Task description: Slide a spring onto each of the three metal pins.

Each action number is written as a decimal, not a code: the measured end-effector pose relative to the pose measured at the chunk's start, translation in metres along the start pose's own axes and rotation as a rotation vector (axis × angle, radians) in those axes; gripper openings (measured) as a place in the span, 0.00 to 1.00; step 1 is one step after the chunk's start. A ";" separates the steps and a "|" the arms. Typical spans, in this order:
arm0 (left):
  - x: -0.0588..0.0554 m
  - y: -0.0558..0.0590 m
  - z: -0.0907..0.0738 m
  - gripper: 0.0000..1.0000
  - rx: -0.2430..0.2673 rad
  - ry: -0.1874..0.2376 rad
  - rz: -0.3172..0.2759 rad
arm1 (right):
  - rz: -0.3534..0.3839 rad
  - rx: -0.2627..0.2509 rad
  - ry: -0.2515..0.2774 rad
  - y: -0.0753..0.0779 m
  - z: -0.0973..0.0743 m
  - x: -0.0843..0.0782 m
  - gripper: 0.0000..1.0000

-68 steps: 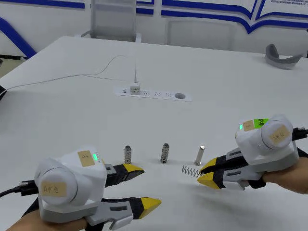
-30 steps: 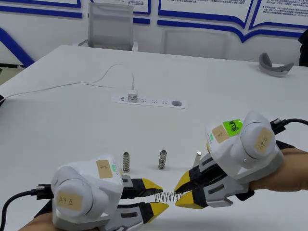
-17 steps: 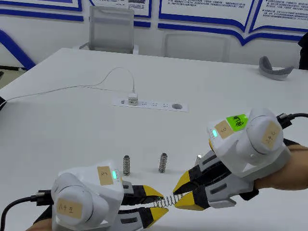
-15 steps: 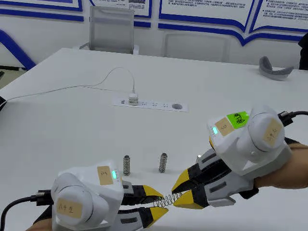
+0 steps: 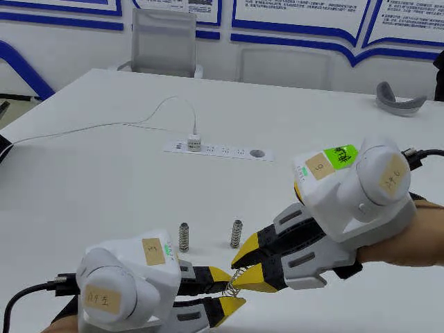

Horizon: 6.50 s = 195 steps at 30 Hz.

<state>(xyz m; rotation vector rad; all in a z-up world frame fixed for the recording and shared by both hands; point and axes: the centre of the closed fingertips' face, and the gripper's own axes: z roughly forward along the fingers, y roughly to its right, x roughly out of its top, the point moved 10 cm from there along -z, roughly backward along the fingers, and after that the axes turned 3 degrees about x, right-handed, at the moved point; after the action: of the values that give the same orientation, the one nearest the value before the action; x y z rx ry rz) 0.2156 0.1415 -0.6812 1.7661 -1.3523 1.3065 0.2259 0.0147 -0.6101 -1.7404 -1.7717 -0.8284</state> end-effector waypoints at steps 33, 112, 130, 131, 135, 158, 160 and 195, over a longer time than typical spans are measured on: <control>0.001 -0.006 -0.007 0.11 0.050 0.093 -0.148 | 0.177 -0.094 0.208 0.005 0.002 -0.006 0.12; -0.008 -0.006 -0.033 0.54 0.147 0.085 -0.184 | 0.304 -0.431 0.279 0.046 -0.067 -0.046 0.12; -0.011 -0.007 -0.033 0.53 0.157 0.080 -0.196 | 0.415 -0.567 0.249 0.074 -0.065 -0.081 0.12; -0.011 -0.007 -0.033 0.53 0.158 0.079 -0.196 | 0.425 -0.572 0.248 0.076 -0.063 -0.085 0.12; -0.011 -0.007 -0.033 0.53 0.157 0.080 -0.196 | 0.449 -0.577 0.228 0.079 -0.056 -0.094 0.12; -0.014 -0.007 -0.037 0.51 0.167 0.066 -0.201 | 0.496 -0.585 0.222 0.085 -0.038 -0.115 0.12; -0.014 -0.007 -0.037 0.51 0.166 0.066 -0.201 | 0.498 -0.585 0.221 0.086 -0.036 -0.118 0.12; -0.015 -0.010 -0.035 0.50 0.168 0.069 -0.213 | 0.545 -0.575 0.164 0.090 -0.012 -0.141 0.12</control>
<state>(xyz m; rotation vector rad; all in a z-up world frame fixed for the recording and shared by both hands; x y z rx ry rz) 0.2124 0.1803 -0.6804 1.8988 -1.0109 1.3815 0.3213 -0.0910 -0.6994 -2.2799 -0.9109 -1.2536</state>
